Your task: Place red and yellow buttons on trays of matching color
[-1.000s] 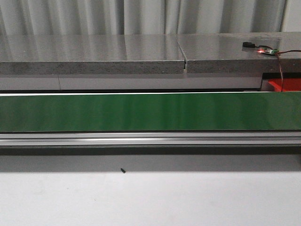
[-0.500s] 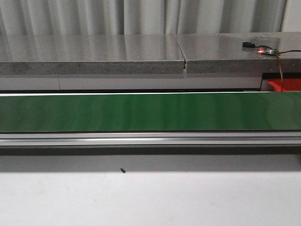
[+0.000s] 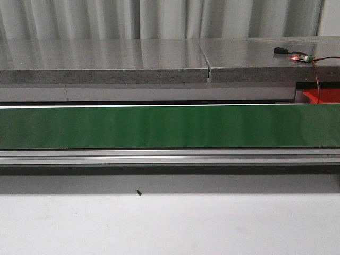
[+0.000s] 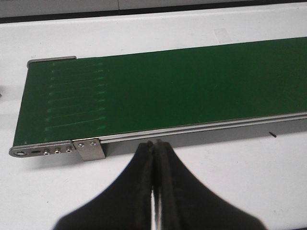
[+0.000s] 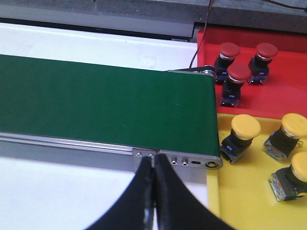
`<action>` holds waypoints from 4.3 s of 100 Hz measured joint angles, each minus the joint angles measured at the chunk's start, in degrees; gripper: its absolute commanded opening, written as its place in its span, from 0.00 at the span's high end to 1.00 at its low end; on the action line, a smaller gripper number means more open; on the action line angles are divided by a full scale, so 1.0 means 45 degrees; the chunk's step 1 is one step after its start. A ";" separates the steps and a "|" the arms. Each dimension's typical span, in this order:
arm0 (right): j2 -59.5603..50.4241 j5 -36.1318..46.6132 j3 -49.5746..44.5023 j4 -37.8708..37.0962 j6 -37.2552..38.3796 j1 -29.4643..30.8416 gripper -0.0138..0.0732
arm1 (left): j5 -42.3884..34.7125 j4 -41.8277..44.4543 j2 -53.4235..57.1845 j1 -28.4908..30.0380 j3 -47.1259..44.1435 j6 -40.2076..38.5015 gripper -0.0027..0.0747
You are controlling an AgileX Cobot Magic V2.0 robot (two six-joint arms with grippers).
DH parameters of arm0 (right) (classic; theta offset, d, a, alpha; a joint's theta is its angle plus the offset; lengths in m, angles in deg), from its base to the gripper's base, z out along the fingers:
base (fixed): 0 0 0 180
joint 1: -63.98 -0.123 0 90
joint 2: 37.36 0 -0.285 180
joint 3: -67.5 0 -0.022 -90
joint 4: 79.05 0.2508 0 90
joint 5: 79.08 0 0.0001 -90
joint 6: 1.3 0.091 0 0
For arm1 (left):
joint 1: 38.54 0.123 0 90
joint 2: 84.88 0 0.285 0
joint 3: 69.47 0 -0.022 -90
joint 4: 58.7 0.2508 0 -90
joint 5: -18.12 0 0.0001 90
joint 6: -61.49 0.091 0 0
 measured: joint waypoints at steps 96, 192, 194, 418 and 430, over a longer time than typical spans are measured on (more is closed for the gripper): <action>-0.0614 -0.0144 -0.0183 0.0008 -0.0008 0.0000 0.98 | 0.0000 0.0000 0.0000 0.0000 0.0000 0.0000 0.99; -0.0614 -0.0164 -0.0183 0.0029 -0.0008 0.0000 0.98 | -0.0316 0.2115 -0.3387 0.0000 0.0677 -0.2669 0.98; -0.0614 -0.0164 -0.0183 0.0029 -0.0008 0.0000 0.98 | -0.0316 0.2138 -0.3503 0.0000 0.0799 -0.2743 0.97; -0.0614 -0.0164 -0.0183 0.0029 -0.0008 0.0000 0.98 | 0.4398 0.0900 -1.7909 0.7399 1.2268 -0.0036 0.26; -0.0614 -0.0164 -0.0183 0.0029 -0.0008 0.0000 0.98 | 0.3989 0.1062 -1.8360 0.7399 1.2269 0.0254 0.26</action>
